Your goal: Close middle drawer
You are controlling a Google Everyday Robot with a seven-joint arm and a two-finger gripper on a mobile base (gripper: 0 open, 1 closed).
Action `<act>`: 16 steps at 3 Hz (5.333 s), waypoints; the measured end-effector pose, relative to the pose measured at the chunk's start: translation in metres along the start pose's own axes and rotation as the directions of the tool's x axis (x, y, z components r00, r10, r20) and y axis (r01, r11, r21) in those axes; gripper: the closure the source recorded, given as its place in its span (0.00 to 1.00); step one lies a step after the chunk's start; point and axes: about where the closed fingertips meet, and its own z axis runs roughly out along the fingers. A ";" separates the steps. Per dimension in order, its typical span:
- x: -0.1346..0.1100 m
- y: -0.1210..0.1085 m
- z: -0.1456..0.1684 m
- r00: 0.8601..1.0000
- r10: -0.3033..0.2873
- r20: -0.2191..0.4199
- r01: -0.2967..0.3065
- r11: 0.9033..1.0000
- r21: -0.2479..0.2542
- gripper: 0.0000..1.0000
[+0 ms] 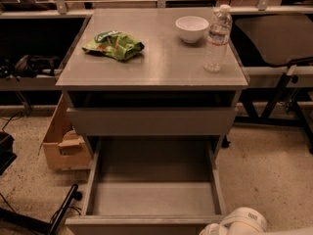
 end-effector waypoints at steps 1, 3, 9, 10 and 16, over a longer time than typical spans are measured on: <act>-0.008 -0.004 -0.003 0.999 0.003 0.047 -0.005 0.999 0.053 1.00; -0.013 -0.014 0.014 0.999 -0.003 0.043 0.001 0.998 0.056 1.00; -0.136 -0.245 0.074 0.971 -0.232 0.051 0.186 0.877 0.443 1.00; -0.155 -0.286 0.078 0.967 -0.253 0.038 0.211 0.874 0.438 1.00; -0.112 -0.162 0.028 0.873 -0.485 -0.052 0.486 0.855 0.182 1.00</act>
Offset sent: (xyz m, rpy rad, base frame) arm 0.0053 0.0054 0.0039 0.0288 -0.0473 -0.0177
